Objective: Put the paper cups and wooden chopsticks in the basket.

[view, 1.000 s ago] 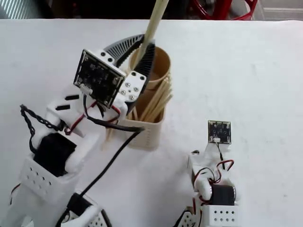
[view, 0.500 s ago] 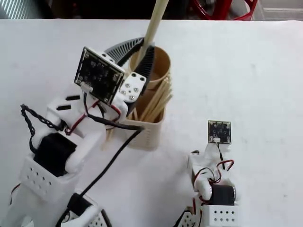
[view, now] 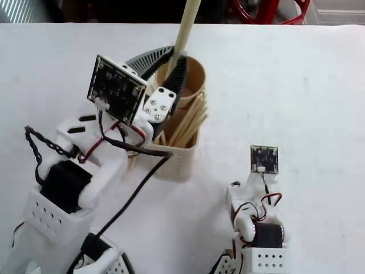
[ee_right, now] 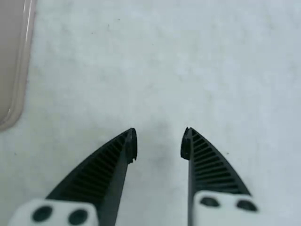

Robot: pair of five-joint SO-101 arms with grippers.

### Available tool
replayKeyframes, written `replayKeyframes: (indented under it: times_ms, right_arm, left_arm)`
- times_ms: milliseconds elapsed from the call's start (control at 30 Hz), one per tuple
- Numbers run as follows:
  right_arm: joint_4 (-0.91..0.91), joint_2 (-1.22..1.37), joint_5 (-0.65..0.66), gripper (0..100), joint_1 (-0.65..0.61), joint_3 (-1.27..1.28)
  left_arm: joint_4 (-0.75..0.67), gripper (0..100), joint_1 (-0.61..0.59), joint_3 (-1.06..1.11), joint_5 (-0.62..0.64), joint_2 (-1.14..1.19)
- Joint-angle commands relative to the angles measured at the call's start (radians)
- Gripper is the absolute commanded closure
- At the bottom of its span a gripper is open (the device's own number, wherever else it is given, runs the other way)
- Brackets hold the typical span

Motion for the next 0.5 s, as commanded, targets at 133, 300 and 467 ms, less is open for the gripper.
replayKeyframes:
  times_ms: [133,300,467]
  right_arm:
    - [0.007,-0.01,0.008,83.9,-0.002,0.009]
    - [0.007,-0.01,0.008,83.9,-0.002,0.009]
    - [0.007,-0.01,0.008,83.9,-0.002,0.009]
  left_arm:
    - [0.035,88,0.002,-0.04,0.011,0.005]
    - [0.035,88,0.002,-0.038,0.011,0.007]
    - [0.037,88,0.002,-0.035,0.006,0.004]
